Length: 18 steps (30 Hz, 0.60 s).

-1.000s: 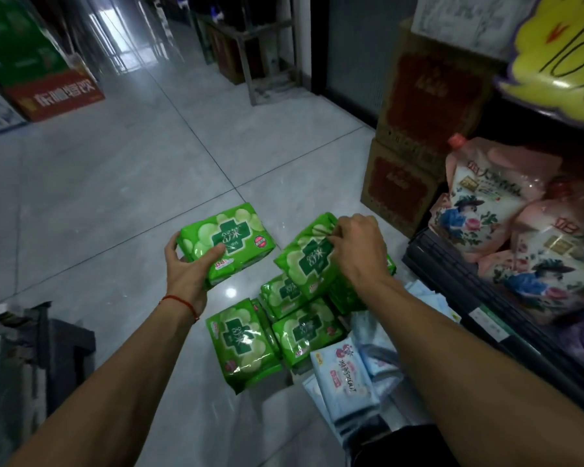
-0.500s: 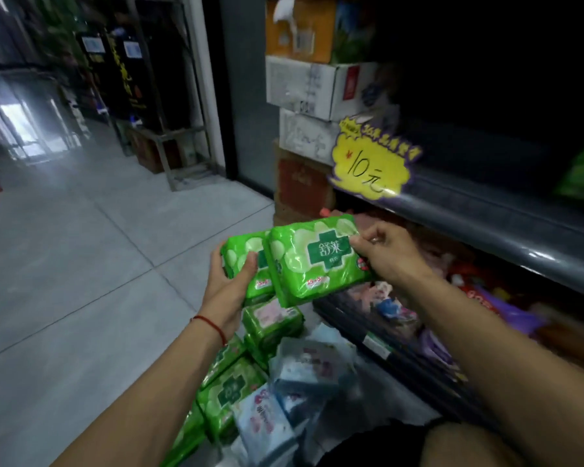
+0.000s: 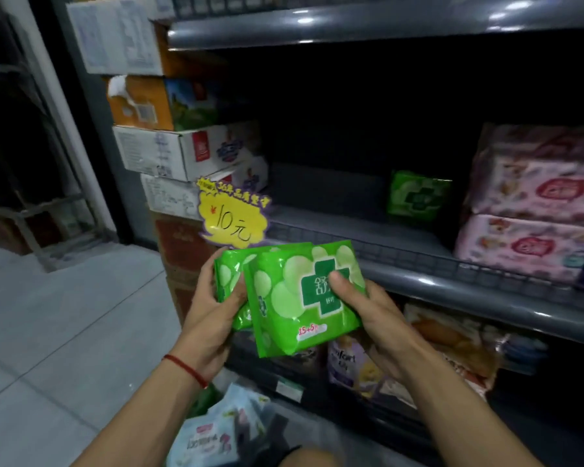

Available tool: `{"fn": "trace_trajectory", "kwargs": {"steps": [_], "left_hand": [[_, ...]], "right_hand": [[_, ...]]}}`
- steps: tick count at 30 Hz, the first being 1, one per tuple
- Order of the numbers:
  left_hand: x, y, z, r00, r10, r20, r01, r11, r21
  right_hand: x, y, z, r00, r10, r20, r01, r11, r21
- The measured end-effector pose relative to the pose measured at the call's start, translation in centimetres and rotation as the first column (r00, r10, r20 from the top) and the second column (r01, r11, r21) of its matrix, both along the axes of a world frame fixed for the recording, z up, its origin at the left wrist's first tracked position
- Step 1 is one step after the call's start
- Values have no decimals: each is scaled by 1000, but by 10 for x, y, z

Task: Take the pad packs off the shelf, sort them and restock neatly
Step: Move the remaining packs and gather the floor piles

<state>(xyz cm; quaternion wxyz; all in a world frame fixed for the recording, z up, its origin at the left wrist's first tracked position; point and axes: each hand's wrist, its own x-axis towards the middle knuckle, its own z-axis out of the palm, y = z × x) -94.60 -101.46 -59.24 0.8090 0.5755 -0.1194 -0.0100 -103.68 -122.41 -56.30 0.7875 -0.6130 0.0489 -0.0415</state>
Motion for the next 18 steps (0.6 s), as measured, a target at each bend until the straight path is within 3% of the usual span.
{"fn": "trace_trajectory", "kwargs": {"steps": [5,11,14,18], "left_hand": [[18,-51,46,993,-41,113,41,999,-2],[50,-124,95,972,-178,151,189,980,-61],[65,-158,113,958,-256,129,266,962,-66],[85,-198,125,929,-341,147,345,939,-2]], "right_hand": [[-13,-49,17,949,-303,86,294,950,104],[-45,-97,22,751,-631,194,627,774,89],[-57,-114,18,664,-723,190,706,690,158],[-62,-125,20,628,-756,185,732,654,191]]}}
